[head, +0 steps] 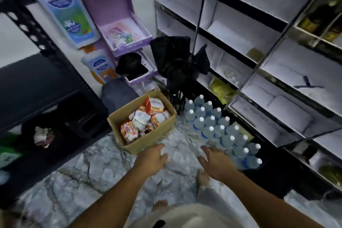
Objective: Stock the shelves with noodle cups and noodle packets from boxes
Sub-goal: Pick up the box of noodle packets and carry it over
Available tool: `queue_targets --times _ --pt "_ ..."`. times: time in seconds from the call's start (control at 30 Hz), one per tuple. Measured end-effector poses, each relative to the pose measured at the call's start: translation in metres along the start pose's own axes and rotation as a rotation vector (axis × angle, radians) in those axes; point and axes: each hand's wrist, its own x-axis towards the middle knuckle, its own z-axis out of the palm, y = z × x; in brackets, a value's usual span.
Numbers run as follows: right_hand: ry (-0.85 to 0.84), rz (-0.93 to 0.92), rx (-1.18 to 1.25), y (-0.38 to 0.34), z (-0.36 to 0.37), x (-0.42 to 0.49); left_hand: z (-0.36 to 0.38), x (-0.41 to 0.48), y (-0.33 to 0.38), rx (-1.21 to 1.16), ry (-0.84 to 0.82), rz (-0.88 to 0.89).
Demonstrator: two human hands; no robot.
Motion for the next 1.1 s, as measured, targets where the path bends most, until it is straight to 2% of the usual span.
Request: queue_targets --times 0.27,0.53,0.73,0.97,1.1 --pt "-0.090 -0.352 -0.240 0.014 -0.092 0.107 -0.031 0.013 0.022 -0.216 0.213 -0.331" --pt "-0.127 -0.525 -0.365 -0.028 -0.130 0.183 -0.048 0.004 0.016 -0.332 0.391 -0.542" --pt "-0.168 -0.533 -0.312 -0.070 -0.130 0.229 -0.059 0.008 -0.018 -0.399 0.430 -0.586" --pt "-0.171 -0.440 -0.182 -0.100 -0.124 0.270 -0.084 0.050 -0.078 -0.357 0.347 -0.564" --pt "-0.195 -0.366 -0.102 -0.107 -0.100 0.319 -0.078 0.092 -0.123 -0.412 0.307 -0.584"
